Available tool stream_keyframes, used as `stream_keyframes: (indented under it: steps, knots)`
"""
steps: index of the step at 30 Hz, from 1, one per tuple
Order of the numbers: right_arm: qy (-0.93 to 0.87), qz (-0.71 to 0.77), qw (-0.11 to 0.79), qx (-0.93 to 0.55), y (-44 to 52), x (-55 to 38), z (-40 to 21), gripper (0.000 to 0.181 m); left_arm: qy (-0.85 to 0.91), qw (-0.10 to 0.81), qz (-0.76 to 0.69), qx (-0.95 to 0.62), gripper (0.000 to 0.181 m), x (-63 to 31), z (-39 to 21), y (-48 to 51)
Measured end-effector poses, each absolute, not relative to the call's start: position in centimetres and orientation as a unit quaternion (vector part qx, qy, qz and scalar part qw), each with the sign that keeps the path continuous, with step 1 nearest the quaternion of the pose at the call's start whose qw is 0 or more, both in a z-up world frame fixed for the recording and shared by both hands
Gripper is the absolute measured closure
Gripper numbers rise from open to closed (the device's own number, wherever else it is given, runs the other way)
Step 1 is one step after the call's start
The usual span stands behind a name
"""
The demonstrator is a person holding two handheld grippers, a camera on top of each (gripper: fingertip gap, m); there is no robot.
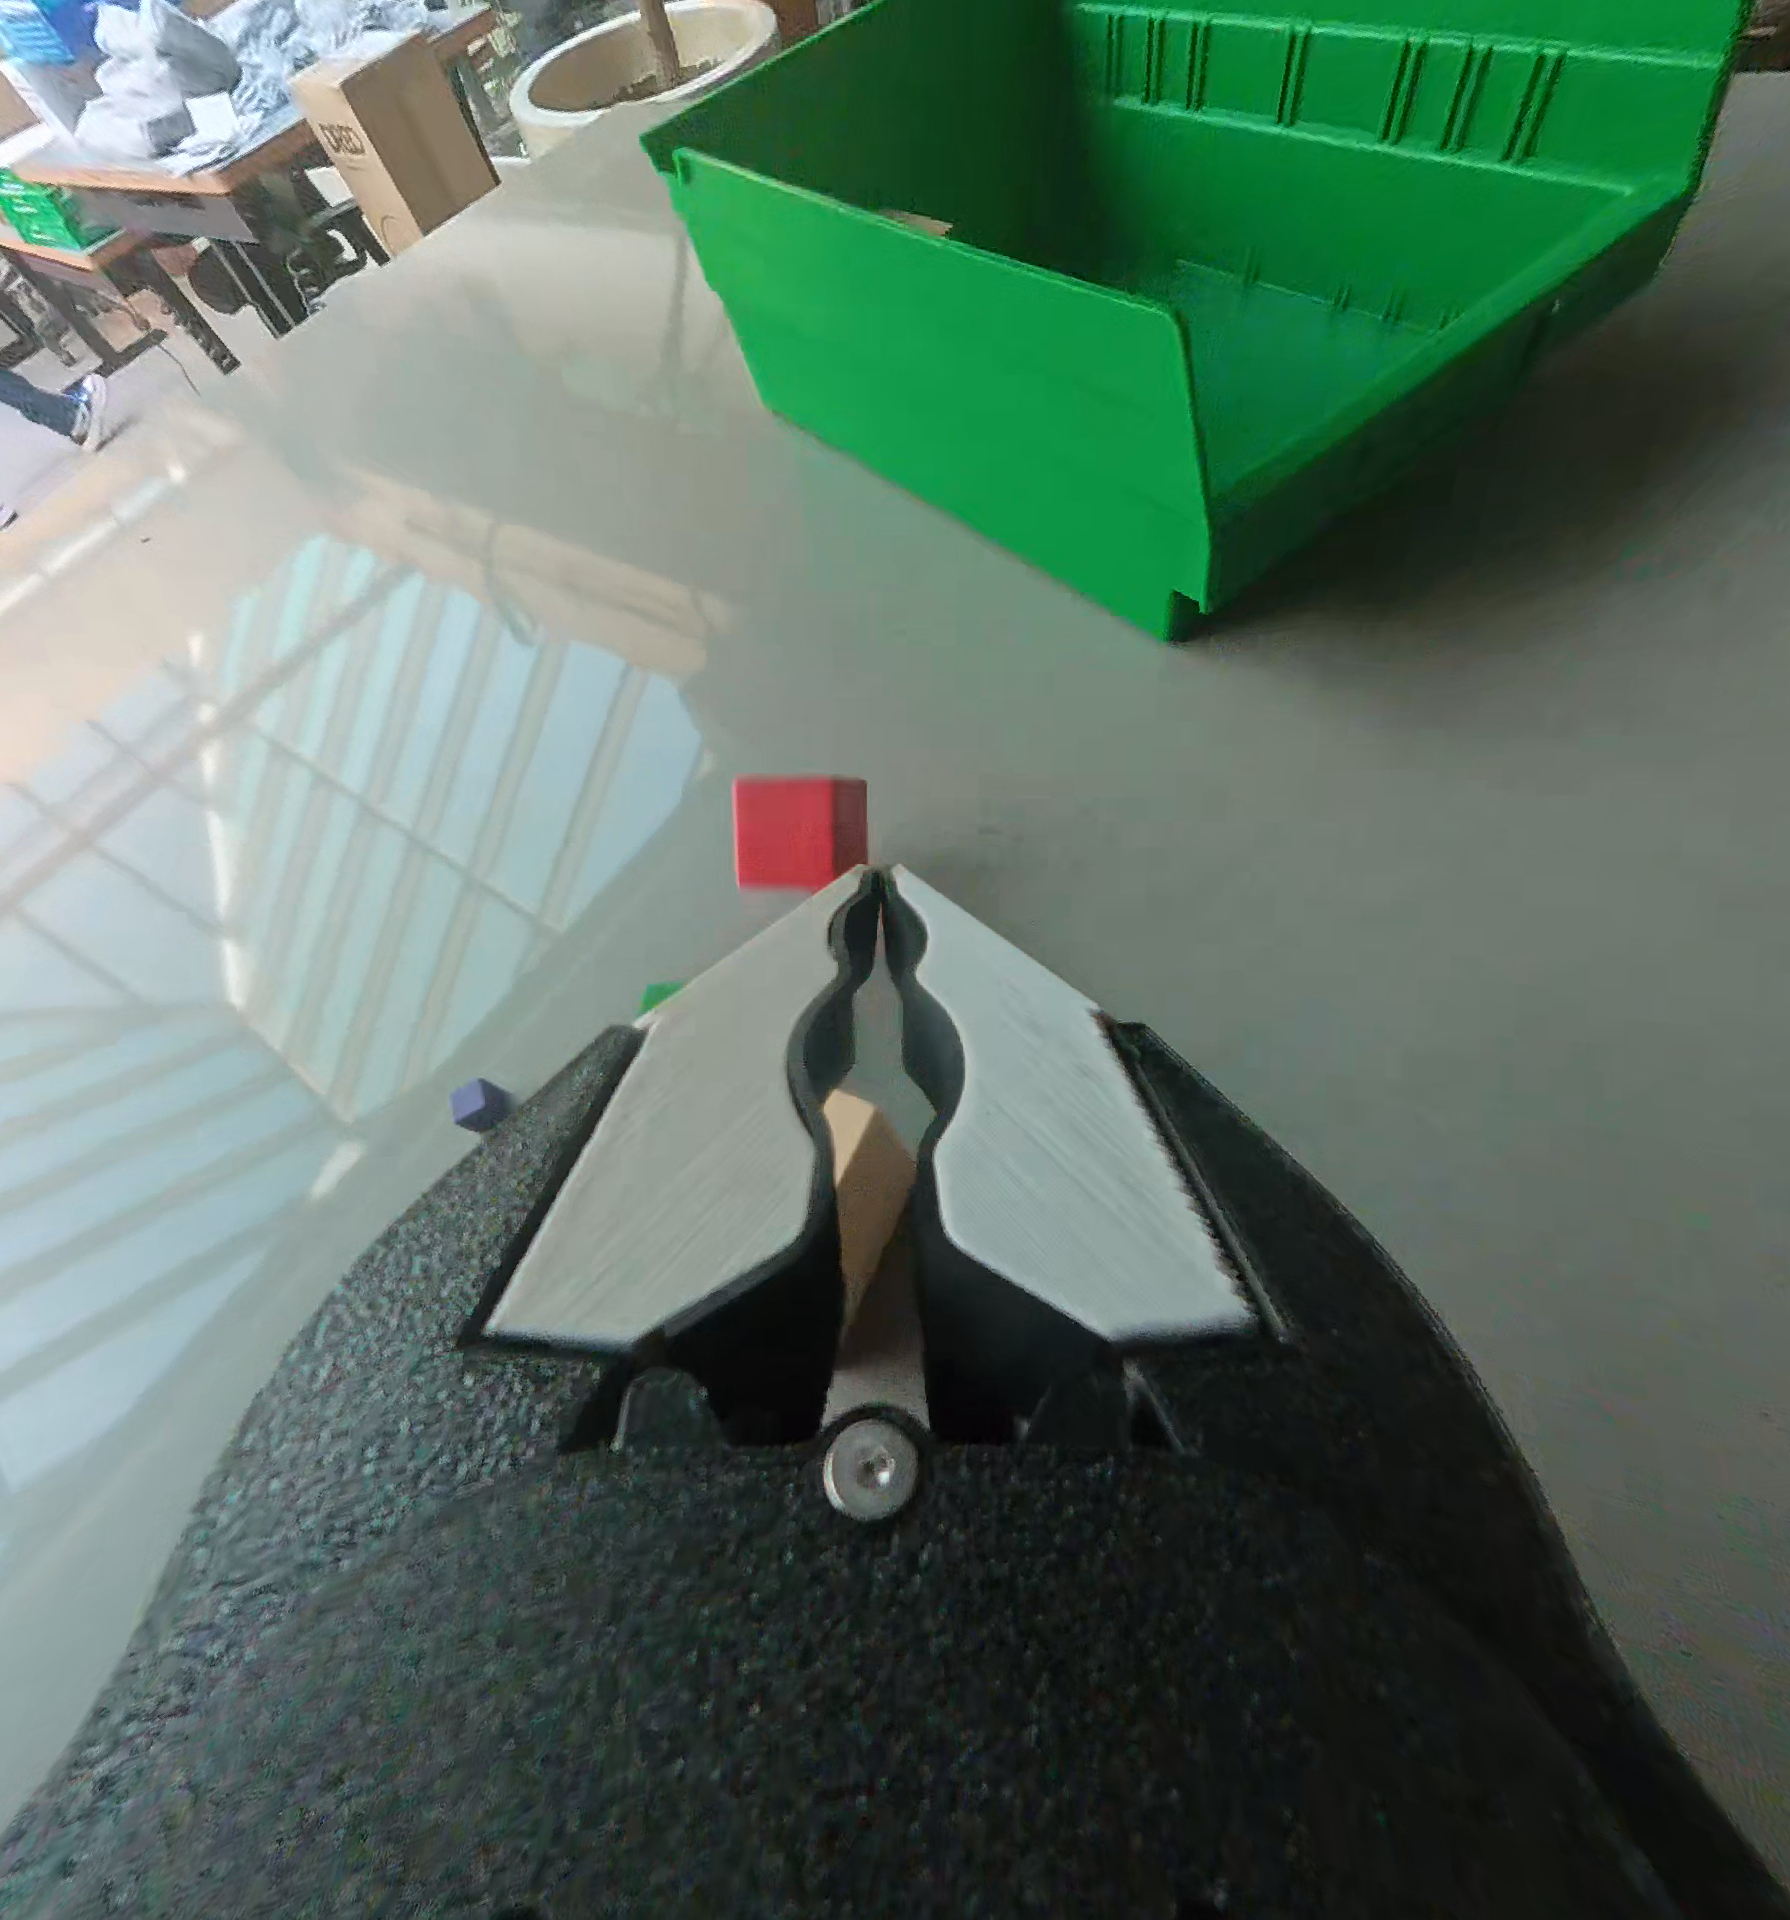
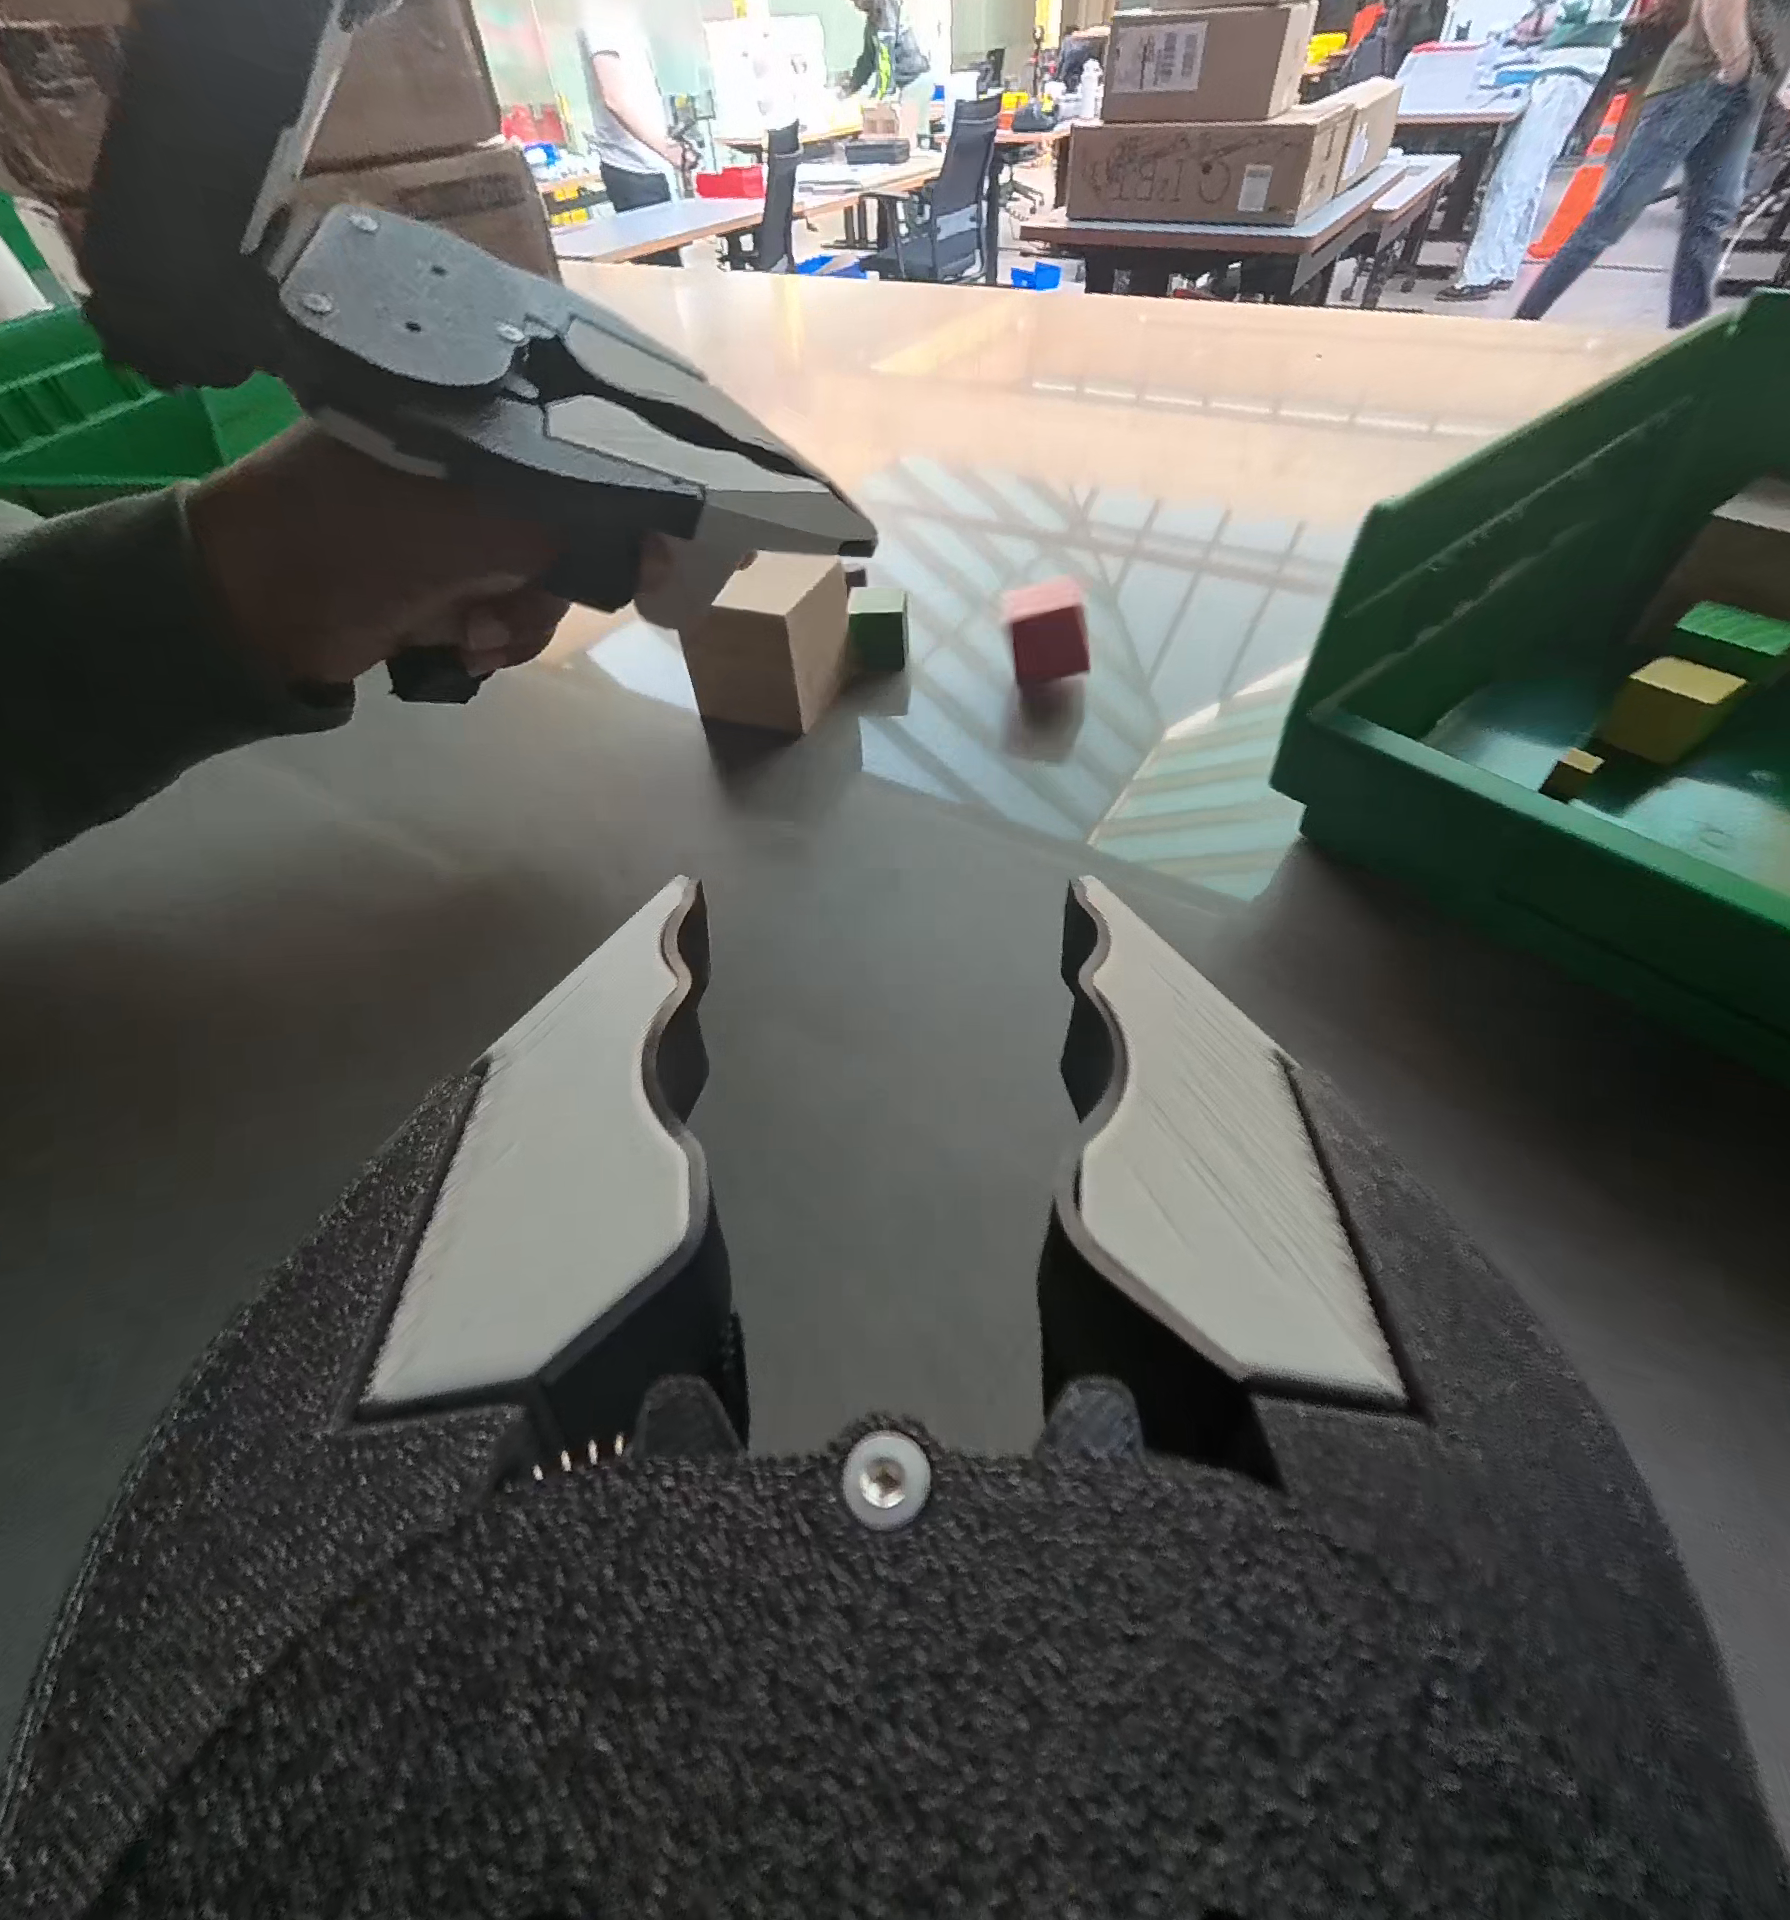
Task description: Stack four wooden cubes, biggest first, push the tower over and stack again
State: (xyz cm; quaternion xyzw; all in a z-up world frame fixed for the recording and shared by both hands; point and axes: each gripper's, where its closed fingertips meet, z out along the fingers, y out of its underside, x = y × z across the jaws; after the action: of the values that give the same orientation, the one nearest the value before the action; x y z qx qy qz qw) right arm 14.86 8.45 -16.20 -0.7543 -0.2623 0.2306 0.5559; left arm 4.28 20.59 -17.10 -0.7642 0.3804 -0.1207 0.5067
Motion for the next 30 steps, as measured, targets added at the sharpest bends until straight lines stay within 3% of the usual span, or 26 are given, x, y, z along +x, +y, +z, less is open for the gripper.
stream_keyframes:
  steps: [7,16,25,30]
  knots:
    - [-0.249,0.231,0.554,-0.76,8.6,15.3,-16.7,0.112,0.342,0.513,-0.138,-0.775,0.175,0.9,-17.2,18.9]
    - [-0.278,0.236,0.539,-0.759,9.2,13.2,-16.9,0.112,0.265,0.537,-0.192,-0.778,0.111,-6.0,-17.1,13.7]
    - [-0.371,0.258,0.498,-0.74,9.2,9.2,-17.0,0.116,0.187,0.558,-0.18,-0.788,0.099,-12.3,-17.2,7.3]
    - [-0.521,0.232,0.412,-0.711,9.5,5.9,-18.6,0.112,0.155,0.574,-0.168,-0.786,0.1,-14.8,-16.9,5.2]
